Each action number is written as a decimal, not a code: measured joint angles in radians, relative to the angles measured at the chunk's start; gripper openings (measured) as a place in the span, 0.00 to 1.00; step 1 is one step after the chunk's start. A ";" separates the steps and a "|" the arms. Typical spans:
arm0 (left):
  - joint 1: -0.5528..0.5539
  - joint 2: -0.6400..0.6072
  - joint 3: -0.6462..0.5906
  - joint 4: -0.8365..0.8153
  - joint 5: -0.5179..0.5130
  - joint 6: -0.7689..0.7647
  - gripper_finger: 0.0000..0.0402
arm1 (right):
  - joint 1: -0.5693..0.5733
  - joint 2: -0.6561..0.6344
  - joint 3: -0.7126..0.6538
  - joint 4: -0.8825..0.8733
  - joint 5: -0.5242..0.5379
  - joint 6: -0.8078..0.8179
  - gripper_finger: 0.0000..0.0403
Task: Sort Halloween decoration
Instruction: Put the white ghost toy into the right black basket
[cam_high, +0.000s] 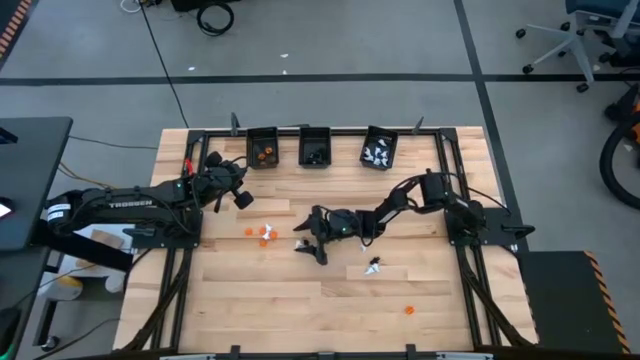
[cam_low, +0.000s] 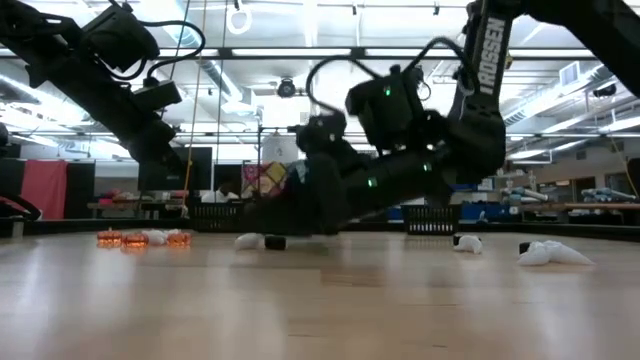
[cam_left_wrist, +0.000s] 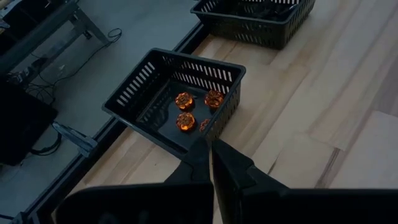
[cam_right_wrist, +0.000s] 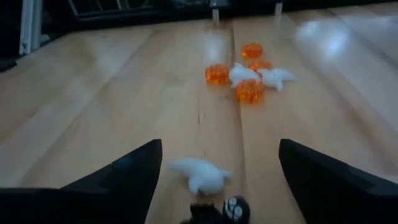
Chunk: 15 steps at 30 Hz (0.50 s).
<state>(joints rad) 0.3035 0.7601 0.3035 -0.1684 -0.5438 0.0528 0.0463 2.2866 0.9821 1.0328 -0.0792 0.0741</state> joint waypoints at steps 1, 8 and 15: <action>0.000 0.000 0.000 0.000 0.000 0.000 0.00 | 0.000 0.008 0.000 0.004 0.000 -0.004 0.80; 0.000 0.000 0.000 -0.001 0.000 0.001 0.00 | 0.000 0.009 -0.011 -0.044 0.008 -0.061 0.69; 0.000 0.000 0.000 -0.002 0.000 0.002 0.00 | -0.002 0.008 -0.016 -0.073 0.035 -0.078 0.48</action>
<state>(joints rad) 0.3035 0.7601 0.3035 -0.1706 -0.5438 0.0545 0.0441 2.2944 0.9665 0.9601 -0.0443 -0.0036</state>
